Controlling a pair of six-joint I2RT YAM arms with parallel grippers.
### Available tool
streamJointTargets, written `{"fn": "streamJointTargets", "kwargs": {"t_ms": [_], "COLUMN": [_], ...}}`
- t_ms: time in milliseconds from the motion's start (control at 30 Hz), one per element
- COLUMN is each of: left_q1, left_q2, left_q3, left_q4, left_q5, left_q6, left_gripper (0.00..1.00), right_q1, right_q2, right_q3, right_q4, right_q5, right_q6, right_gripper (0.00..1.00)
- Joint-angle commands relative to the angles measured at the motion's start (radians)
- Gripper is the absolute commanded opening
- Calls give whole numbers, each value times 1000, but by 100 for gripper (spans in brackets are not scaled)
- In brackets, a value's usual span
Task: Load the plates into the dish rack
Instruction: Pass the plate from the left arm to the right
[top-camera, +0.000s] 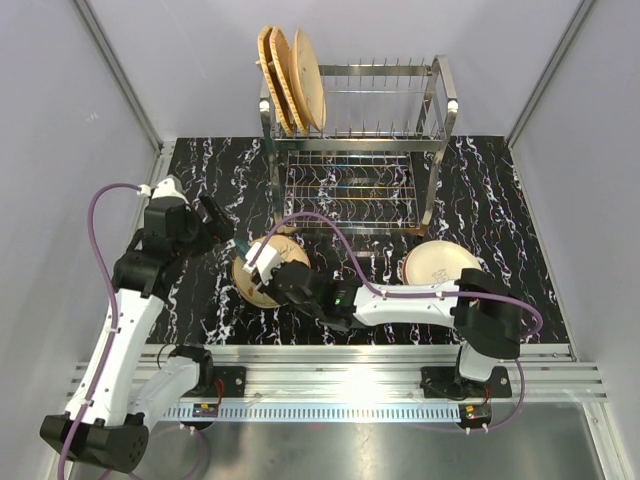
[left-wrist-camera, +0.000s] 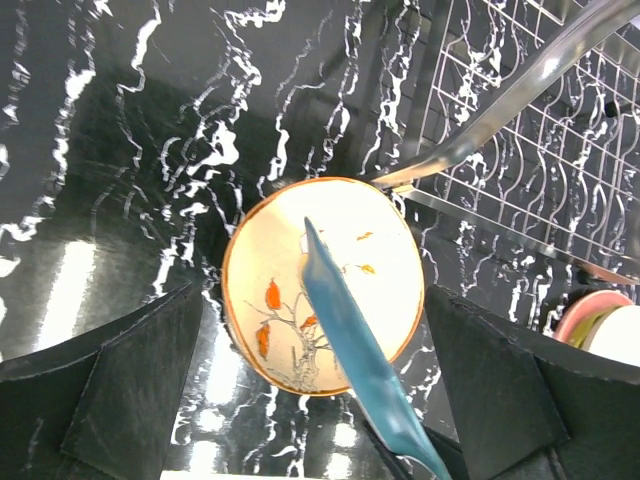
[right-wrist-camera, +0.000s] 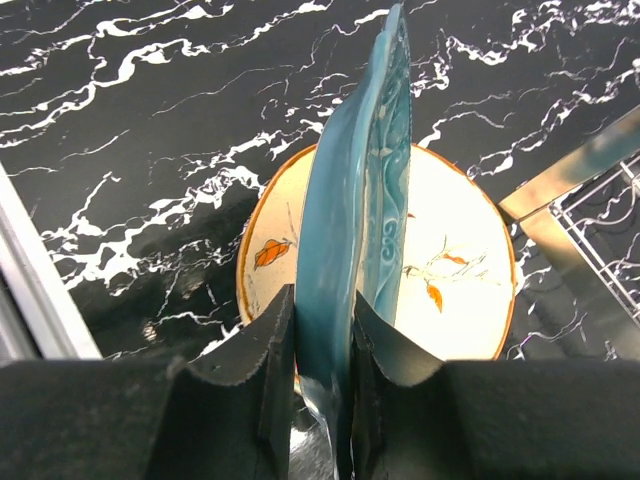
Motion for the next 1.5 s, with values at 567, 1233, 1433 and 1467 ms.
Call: {"fn": "streamJointTargets", "kwargs": {"t_ms": [567, 1233, 1433, 1467], "left_q1": [5, 5, 5, 5], "left_q2": [-72, -142, -155, -152], "left_q3": [-8, -174, -182, -182], "left_q4": [40, 134, 142, 142], "left_q5": [-163, -175, -163, -163], "left_q6": [162, 186, 189, 189], "left_gripper": [99, 99, 99, 99], "right_q1": [-90, -174, -176, -174], "right_q2": [-111, -203, -311, -344], "right_q3": [152, 290, 339, 351], "right_q4": [-105, -203, -321, -340], "right_q5": [9, -136, -179, -185], "right_q6": [297, 419, 434, 433], "right_gripper": [0, 0, 0, 0]}}
